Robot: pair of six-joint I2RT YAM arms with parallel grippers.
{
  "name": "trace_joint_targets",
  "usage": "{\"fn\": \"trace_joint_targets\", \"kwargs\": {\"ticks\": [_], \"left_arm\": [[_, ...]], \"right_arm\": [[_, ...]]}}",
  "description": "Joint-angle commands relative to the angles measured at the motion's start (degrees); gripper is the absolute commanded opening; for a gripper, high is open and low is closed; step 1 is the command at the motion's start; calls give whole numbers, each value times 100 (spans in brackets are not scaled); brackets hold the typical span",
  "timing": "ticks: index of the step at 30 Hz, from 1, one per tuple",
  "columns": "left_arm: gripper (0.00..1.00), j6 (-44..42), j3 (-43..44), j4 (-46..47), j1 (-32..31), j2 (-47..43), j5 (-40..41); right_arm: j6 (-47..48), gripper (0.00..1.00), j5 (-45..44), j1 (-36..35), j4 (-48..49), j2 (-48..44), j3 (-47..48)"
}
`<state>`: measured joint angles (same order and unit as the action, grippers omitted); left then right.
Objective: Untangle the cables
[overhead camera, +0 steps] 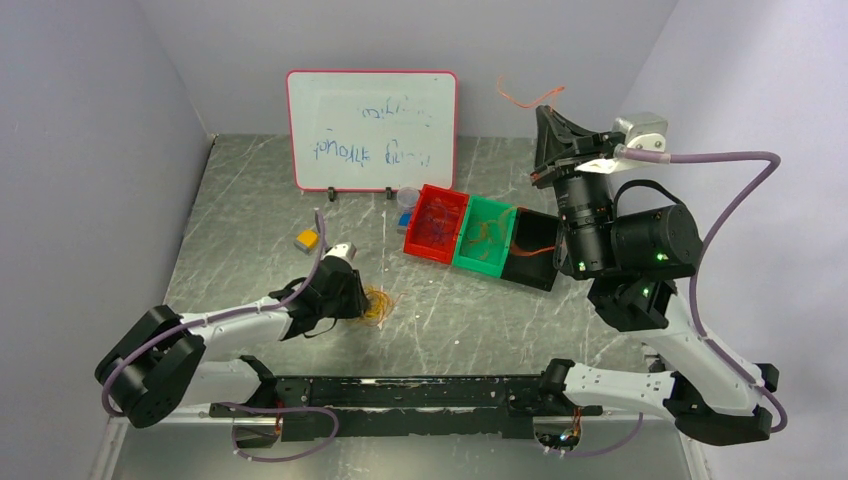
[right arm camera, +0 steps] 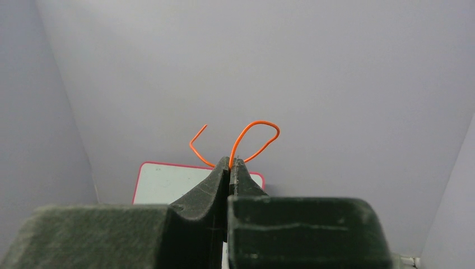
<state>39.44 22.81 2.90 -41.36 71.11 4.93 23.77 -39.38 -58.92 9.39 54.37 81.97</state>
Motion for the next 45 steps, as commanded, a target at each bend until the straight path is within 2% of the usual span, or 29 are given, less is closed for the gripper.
{"fn": "trace_joint_targets", "kwargs": {"ticks": [1,6,13,19,24,31,39,42,45], "left_arm": [[33,-41,-20,-401,-19,-137,185],[33,-50,76,-550,-12,-290,238],[45,-244,511,-1091,-19,-982,492],[52,-437,888,-1542,-12,-1362,697],[56,-511,956,-1570,-15,-1463,686],[55,-487,796,-1498,-19,-1382,613],[53,-495,634,-1455,-12,-1406,501],[53,-468,598,-1456,-13,-1427,510],[52,-439,585,-1458,-17,-1427,510]], "right_arm": [[270,0,-126,21,159,-36,158],[178,0,-119,21,-81,44,273],[17,0,-195,29,-677,174,359],[-139,0,-237,22,-1055,249,305],[-464,0,-167,25,-1312,305,174],[-991,0,-170,23,-1459,419,-141],[-860,0,-636,106,-1342,718,-587],[-959,0,-565,354,-1418,851,-667],[-1309,0,47,921,-1586,931,-739]]}}
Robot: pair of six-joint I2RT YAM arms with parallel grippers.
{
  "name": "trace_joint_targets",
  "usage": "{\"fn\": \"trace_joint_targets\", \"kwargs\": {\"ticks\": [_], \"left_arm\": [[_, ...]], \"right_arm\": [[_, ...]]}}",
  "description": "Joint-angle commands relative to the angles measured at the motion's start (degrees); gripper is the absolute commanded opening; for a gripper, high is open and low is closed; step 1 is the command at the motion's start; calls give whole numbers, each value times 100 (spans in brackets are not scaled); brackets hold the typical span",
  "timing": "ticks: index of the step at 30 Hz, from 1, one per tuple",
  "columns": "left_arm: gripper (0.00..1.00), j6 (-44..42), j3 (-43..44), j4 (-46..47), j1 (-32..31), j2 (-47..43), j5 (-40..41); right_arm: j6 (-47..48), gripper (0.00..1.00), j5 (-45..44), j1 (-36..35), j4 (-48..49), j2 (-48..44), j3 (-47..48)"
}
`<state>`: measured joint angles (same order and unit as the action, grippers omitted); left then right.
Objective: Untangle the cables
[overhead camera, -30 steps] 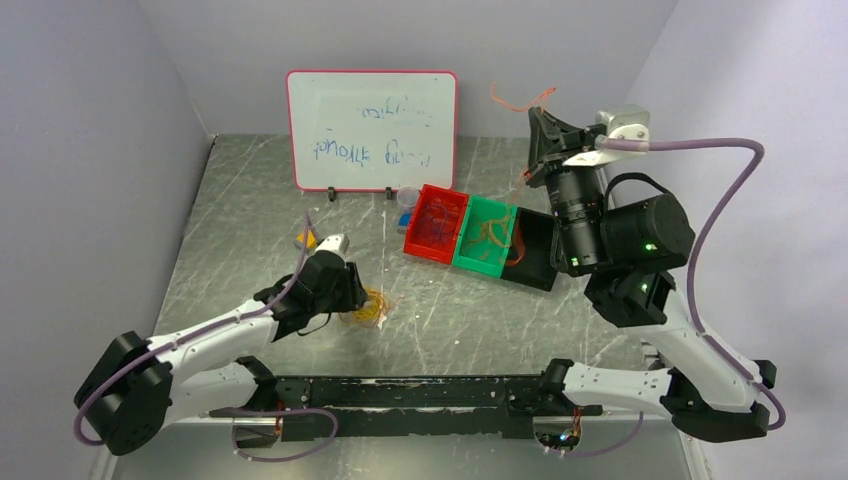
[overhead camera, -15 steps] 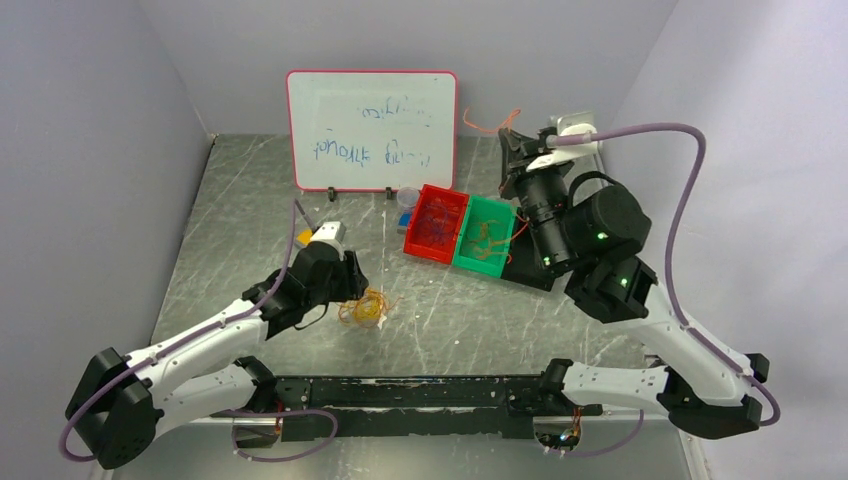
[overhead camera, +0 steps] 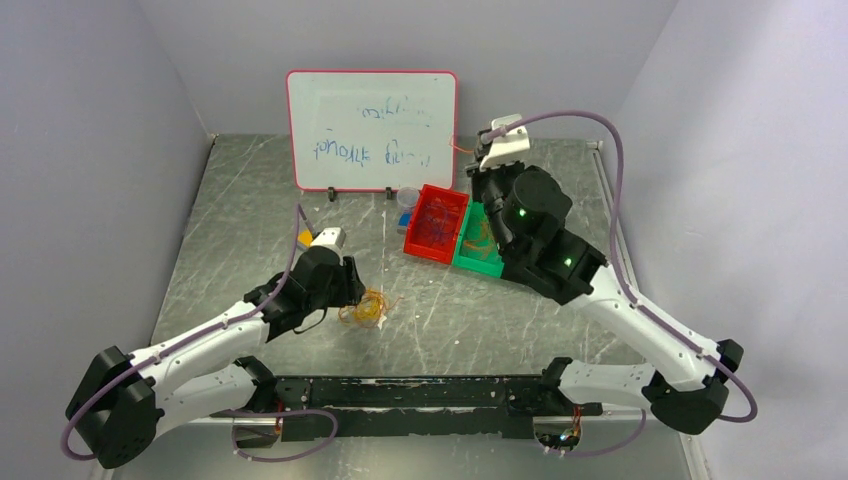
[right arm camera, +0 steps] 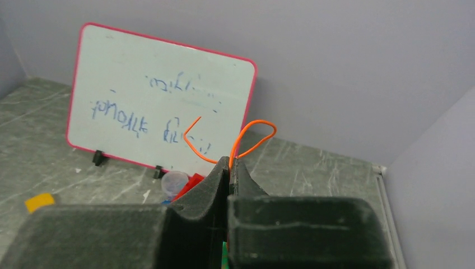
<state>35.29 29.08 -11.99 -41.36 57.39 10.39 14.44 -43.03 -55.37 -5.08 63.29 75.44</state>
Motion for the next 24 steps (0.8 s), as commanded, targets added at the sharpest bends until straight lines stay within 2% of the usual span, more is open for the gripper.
{"fn": "trace_joint_targets", "kwargs": {"ticks": [1,6,24], "left_arm": [[52,-19,-43,30,-13,-49,-37],[52,3,-76,5,-12,-47,-26],[51,24,-140,-4,-13,54,-37]], "right_arm": [[-545,0,691,835,-232,72,-94],[-1073,0,1559,1744,-262,179,-350],[-1276,0,1555,2504,831,944,-442]]}}
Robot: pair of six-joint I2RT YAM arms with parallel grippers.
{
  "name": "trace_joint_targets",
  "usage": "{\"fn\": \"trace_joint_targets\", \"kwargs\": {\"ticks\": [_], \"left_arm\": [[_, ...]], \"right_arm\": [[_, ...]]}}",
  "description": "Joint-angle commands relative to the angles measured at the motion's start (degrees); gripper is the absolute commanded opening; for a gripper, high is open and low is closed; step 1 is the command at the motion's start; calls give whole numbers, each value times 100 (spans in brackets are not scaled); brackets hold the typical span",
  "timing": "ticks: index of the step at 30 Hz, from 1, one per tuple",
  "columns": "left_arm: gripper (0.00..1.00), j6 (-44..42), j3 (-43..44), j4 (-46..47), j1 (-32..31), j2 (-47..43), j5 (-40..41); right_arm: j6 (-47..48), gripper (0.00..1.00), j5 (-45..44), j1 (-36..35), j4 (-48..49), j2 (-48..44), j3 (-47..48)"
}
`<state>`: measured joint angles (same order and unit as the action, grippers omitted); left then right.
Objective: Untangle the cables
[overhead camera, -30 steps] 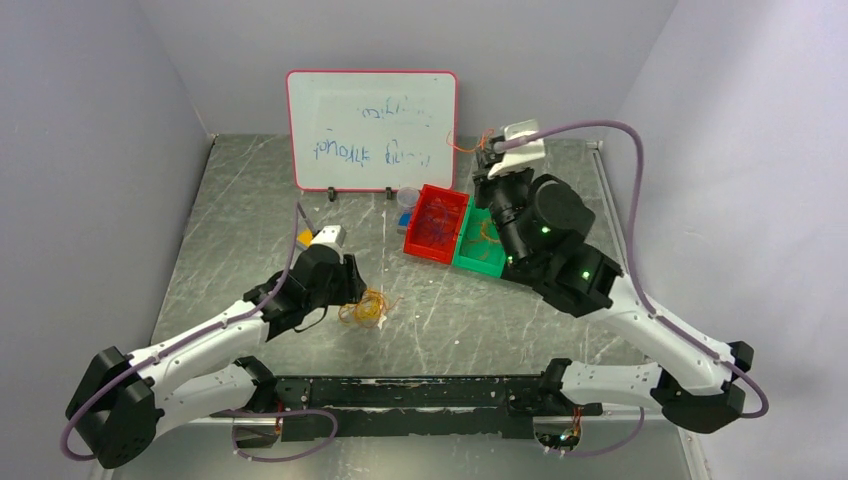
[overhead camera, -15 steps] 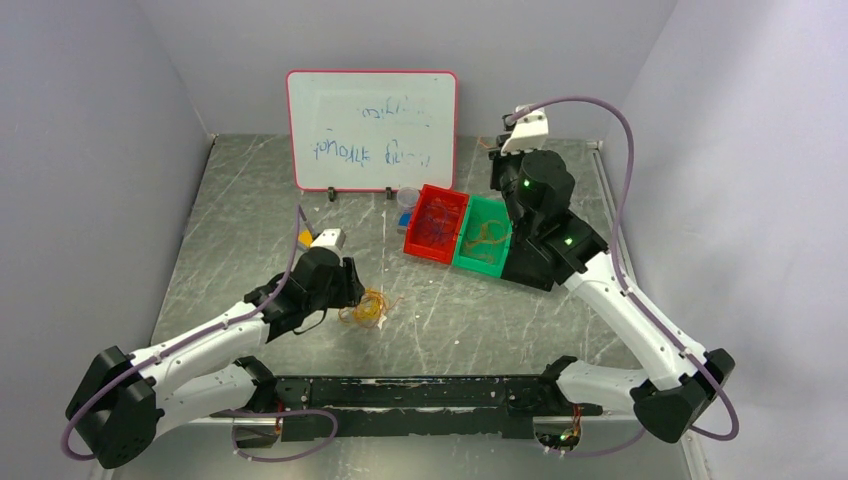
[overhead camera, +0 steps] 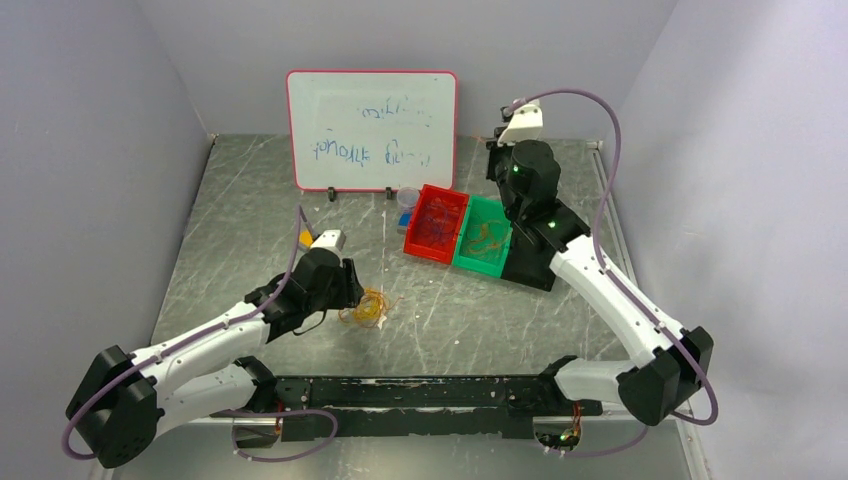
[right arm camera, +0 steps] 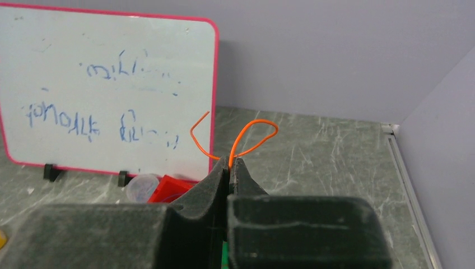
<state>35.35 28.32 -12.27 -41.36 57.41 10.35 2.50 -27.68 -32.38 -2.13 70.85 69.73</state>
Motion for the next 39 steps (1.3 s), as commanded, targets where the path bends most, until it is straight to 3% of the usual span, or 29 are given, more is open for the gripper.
{"fn": "trace_joint_targets", "kwargs": {"ticks": [1,10,17,27,39], "left_arm": [[50,27,-70,24,-13,62,-32],[50,20,-75,-14,-13,18,-72],[50,-94,28,-113,-13,52,-33],[50,-1,17,-34,-18,52,-111],[50,29,-17,-217,-14,-126,-17]], "right_arm": [[-117,0,79,258,546,270,154],[-603,0,1176,680,730,649,-347],[-1078,0,2603,928,1288,571,-910],[-1255,0,4516,992,1770,832,-873],[-1357,0,4463,1273,1751,960,-1087]]}}
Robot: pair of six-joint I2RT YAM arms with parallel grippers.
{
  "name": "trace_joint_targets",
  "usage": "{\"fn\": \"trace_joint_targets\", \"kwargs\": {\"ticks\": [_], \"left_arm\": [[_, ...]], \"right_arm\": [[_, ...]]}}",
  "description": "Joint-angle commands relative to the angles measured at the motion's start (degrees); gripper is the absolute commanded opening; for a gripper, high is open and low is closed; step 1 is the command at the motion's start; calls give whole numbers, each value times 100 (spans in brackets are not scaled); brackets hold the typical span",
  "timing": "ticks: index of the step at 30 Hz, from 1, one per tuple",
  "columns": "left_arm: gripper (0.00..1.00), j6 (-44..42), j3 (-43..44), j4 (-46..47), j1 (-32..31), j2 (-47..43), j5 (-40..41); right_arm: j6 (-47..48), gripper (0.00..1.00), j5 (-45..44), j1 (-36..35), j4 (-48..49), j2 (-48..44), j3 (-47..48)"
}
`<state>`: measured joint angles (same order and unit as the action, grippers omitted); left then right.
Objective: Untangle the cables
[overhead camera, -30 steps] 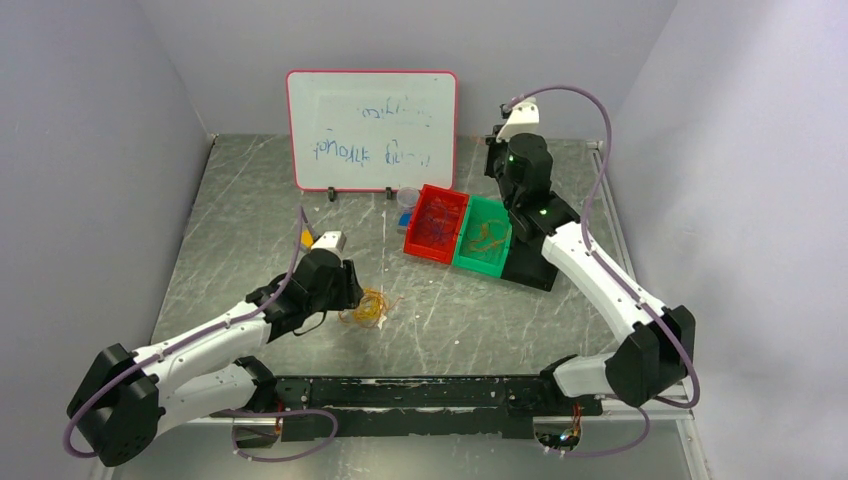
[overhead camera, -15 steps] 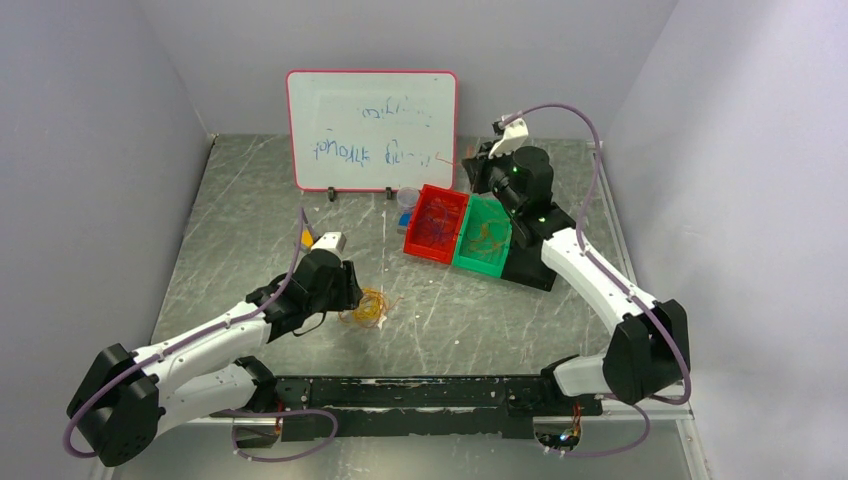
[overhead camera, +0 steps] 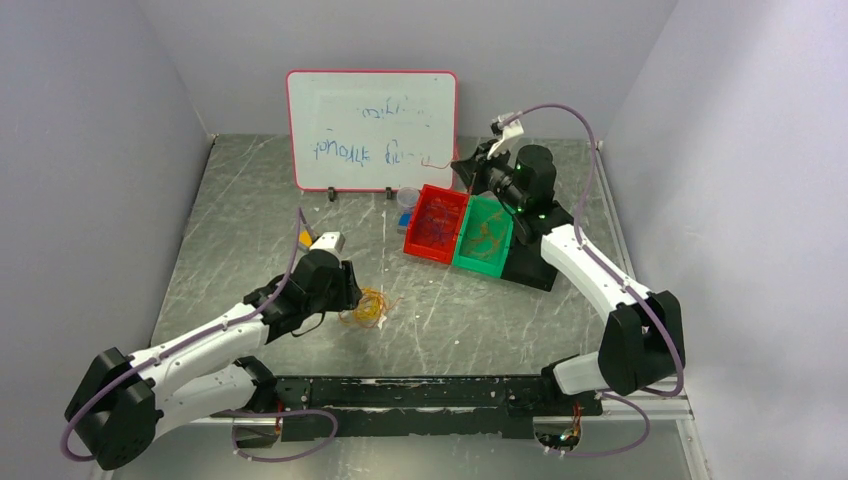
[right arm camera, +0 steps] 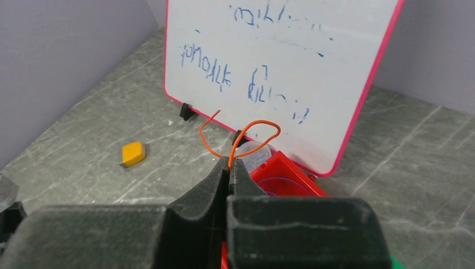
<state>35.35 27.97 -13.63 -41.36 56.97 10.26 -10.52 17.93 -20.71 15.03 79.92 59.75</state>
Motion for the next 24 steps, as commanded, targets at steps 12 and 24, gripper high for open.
{"fn": "trace_joint_targets", "kwargs": {"ticks": [12,24], "left_arm": [[49,63,-93,5,-13,-62,-57],[48,87,-103,57,-14,0,-86]], "right_arm": [[112,0,-1932,196,-916,-123,-515],[-86,0,-2251,293,-1389,-86,-683]]}}
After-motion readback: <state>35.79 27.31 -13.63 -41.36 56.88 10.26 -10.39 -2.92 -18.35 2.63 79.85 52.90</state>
